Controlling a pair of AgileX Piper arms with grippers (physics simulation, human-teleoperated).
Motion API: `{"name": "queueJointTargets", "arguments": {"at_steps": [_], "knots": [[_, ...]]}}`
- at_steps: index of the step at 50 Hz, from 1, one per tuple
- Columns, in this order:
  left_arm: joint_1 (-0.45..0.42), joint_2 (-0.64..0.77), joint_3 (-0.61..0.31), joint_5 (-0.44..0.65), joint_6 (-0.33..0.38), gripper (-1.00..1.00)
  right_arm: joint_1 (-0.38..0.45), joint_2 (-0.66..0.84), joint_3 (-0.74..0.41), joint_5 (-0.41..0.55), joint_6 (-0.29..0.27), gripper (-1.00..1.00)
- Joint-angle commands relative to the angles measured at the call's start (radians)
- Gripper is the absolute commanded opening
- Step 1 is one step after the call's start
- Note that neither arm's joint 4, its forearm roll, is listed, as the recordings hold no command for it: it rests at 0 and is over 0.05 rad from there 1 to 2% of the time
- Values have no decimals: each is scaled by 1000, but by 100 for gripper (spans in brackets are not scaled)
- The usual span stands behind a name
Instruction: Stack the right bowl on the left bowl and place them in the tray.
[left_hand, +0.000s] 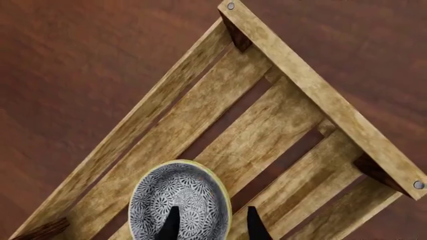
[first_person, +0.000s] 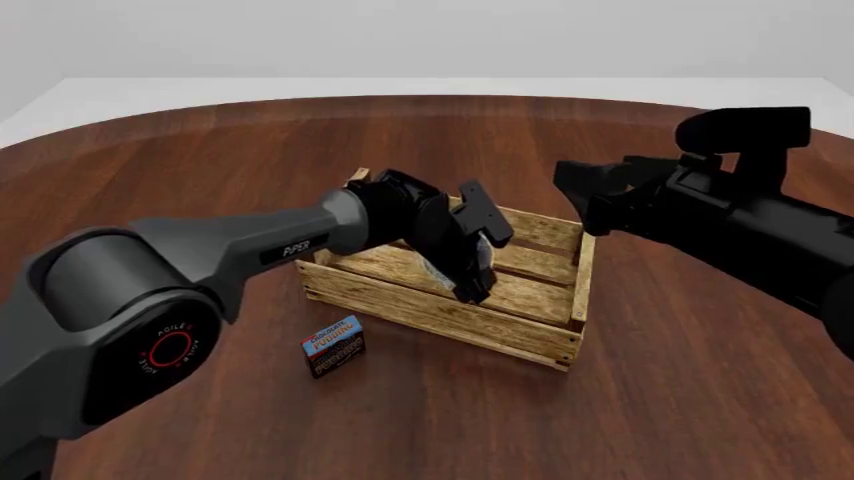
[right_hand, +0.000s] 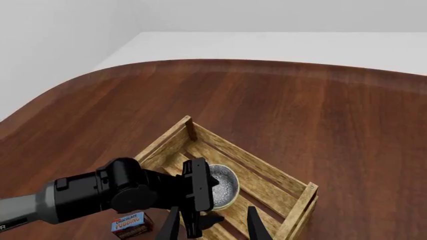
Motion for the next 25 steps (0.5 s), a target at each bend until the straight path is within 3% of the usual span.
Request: {"name": "queueJointTargets", "arguments": {"at_steps": [1,25], "knots": [[1,47,-19,-39,-63,100,1,-8,0,5,-1,100],[-3,-46,33,-48,-56,100,6,-21,-1,15,-3,100]]}}
